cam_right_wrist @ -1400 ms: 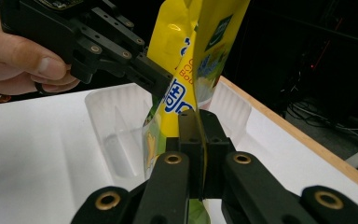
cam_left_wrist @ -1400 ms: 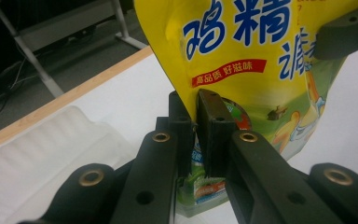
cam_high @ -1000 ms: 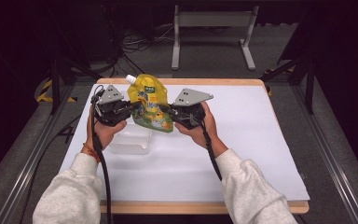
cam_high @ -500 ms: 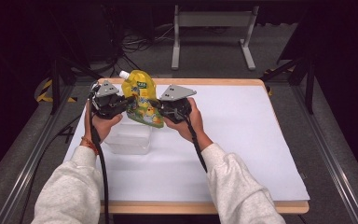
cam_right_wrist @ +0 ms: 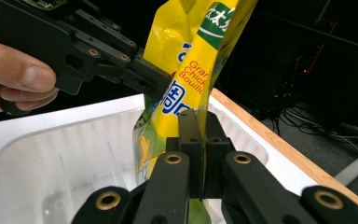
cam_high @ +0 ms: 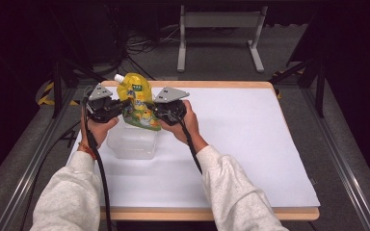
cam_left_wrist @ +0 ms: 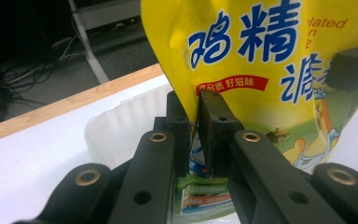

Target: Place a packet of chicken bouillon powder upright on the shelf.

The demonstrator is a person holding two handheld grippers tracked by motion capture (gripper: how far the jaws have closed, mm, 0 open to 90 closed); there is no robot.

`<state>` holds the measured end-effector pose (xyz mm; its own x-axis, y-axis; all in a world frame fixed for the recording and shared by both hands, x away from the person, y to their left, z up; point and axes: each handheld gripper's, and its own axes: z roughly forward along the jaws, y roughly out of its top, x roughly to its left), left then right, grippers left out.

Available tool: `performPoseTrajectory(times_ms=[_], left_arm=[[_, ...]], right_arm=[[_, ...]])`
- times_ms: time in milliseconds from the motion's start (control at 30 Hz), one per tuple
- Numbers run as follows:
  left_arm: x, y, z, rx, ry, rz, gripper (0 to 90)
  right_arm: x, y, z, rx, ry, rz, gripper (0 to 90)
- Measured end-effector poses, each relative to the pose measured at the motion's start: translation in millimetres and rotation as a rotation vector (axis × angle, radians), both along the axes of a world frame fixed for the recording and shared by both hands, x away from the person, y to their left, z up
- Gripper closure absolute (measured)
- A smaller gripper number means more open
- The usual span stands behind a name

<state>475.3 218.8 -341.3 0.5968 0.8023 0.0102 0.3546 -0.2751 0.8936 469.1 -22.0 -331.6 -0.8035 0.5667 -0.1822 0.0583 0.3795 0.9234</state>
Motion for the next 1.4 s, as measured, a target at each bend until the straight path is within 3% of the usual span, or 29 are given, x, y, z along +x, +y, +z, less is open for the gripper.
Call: performPoseTrajectory(times_ms=[300,800,1100,1167,1400], left_arm=[[4.6,6.4,-1.5,-0.004,-0.012,0.028,81.9],[6.0,15.6,1.0,-0.008,-0.019,0.053,81.0],[10.6,16.4,-12.5,0.007,0.041,0.047,79.5],[10.2,15.0,-14.1,0.032,0.034,0.046,79.3],[10.1,13.4,-23.0,0.047,0.060,0.041,79.0]], right_arm=[[9.1,8.2,-2.2,0.016,-0.007,-0.017,90.0],[11.0,18.8,-3.5,0.051,-0.010,-0.026,90.0],[13.4,21.0,-19.4,0.034,0.023,-0.028,89.7],[13.5,21.0,-21.9,0.033,0.033,-0.026,89.7],[12.3,22.2,-31.5,0.005,0.052,-0.025,89.4]])
